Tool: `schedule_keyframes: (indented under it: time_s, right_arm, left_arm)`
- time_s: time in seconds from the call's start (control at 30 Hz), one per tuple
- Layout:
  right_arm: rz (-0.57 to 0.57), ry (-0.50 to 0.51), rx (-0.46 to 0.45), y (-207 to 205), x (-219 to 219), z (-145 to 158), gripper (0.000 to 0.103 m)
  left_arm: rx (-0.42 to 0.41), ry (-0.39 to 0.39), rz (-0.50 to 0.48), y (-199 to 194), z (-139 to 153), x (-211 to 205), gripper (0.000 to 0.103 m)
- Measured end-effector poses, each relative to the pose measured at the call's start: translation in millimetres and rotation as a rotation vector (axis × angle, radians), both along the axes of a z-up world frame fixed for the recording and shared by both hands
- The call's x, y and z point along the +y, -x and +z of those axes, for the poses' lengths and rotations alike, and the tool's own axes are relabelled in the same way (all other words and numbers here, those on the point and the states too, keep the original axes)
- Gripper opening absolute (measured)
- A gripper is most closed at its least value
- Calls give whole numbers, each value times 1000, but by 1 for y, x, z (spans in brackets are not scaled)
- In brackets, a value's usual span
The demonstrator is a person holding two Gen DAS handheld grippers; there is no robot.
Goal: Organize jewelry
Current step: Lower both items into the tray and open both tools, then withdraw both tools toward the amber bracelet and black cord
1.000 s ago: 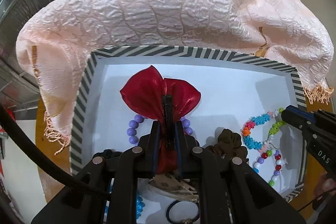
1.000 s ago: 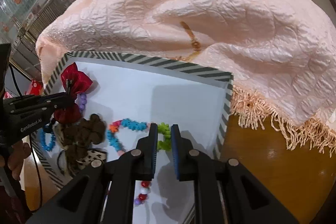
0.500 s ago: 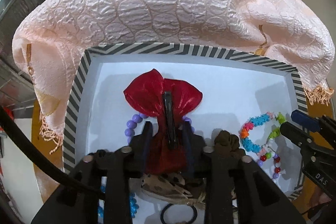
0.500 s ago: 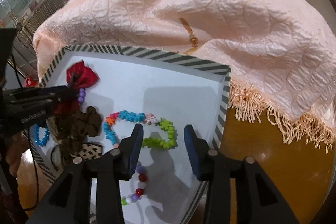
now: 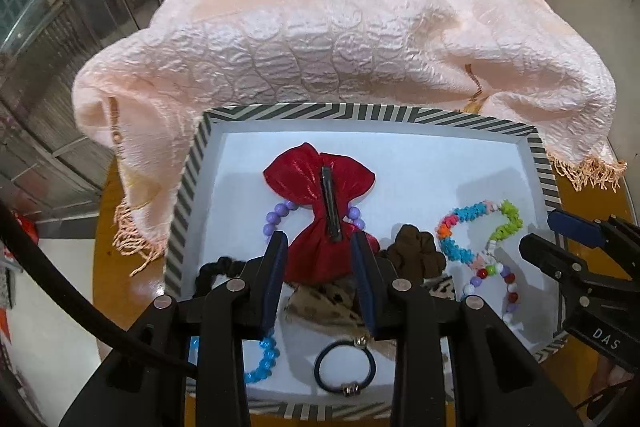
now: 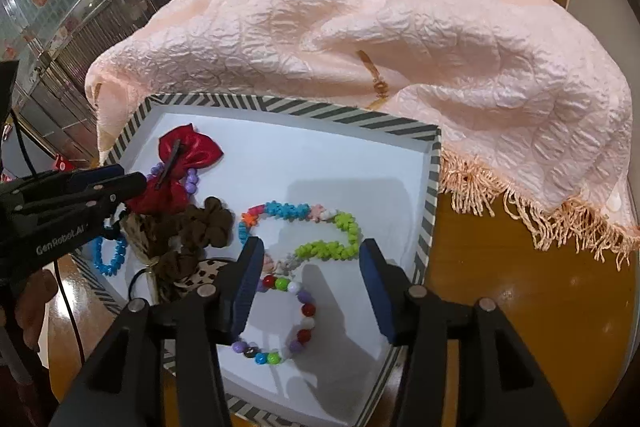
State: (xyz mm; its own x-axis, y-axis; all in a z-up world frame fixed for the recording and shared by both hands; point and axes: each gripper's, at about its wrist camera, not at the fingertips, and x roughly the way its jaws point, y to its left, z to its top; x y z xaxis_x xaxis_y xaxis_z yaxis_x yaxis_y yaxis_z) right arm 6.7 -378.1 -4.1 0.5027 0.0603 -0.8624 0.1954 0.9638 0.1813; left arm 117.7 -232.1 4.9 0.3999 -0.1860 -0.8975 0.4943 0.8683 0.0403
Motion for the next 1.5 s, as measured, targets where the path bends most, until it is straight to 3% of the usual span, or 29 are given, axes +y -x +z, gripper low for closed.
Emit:
schedule_keyframes:
  time_s: [0.37, 0.5, 0.93, 1.5]
  right_arm:
    - [1, -9, -41, 27, 16, 23, 56]
    - [-1, 7, -64, 45, 25, 34, 63]
    - [-24, 40, -87, 99, 44, 55, 64]
    - [-47, 33, -108, 152, 66, 60, 64]
  left_arm:
    - [-48, 4, 37, 41, 18, 32, 26]
    - [-80, 9, 37, 59, 28, 39, 26]
    - [-71, 74, 37, 107, 47, 63, 25]
    - [-91, 68, 10, 153, 50, 84, 25]
